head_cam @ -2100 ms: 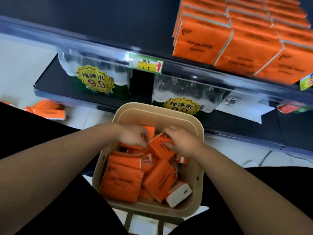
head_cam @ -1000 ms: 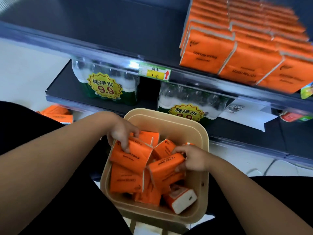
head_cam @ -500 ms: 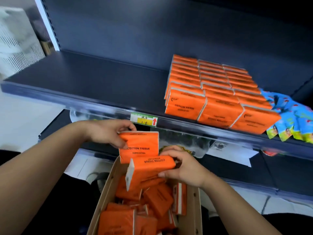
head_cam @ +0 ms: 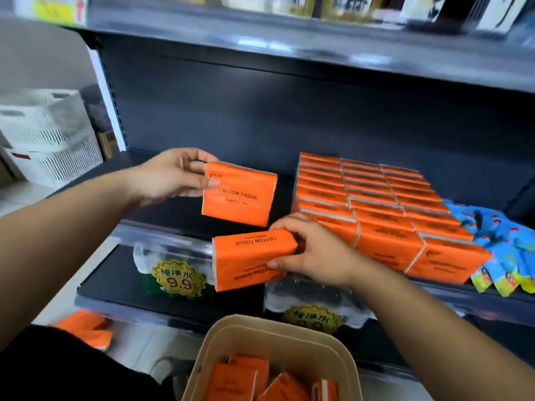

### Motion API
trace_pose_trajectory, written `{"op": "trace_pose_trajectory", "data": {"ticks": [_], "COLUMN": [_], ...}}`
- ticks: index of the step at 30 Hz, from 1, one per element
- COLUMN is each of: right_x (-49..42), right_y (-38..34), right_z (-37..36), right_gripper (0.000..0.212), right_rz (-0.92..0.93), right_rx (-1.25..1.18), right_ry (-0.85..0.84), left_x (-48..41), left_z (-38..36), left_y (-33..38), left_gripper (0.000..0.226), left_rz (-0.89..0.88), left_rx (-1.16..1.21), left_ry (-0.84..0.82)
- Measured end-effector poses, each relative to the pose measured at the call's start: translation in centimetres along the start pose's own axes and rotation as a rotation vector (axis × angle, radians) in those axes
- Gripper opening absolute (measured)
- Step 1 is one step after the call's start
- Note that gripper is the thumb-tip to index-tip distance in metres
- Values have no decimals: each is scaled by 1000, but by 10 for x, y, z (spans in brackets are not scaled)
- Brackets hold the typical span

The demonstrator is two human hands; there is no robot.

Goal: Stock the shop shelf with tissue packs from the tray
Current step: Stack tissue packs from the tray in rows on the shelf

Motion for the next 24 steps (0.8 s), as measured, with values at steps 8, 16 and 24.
{"op": "trace_pose_trajectory", "data": {"ticks": [8,16,24], "right_x": [-18,-35,-52], "right_y": [-10,-4,0], "right_z": [9,2,4], "right_gripper": [38,40,40], "right_rz": [-40,-28,-53], "right_rx": [74,68,36], "right_ry": [-8,-48,-64], "left_x": [-88,-189,-257], "left_z": [-33,-61,-95], "left_y": [-23,-41,-38], "left_gripper": [34,36,18], "left_rz": [22,-15,-20], "left_rx": [61,-193,-663], "left_ry": [327,389,511]}}
Point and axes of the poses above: each hand's wrist, its own x-axis away from the middle knuckle, its own z-axis out of the back of the hand, y = z × x, the point moved 1 cm from there along -x, towards the middle knuckle, and after that the axes turned 12 degrees about y, right-handed, at the moved point
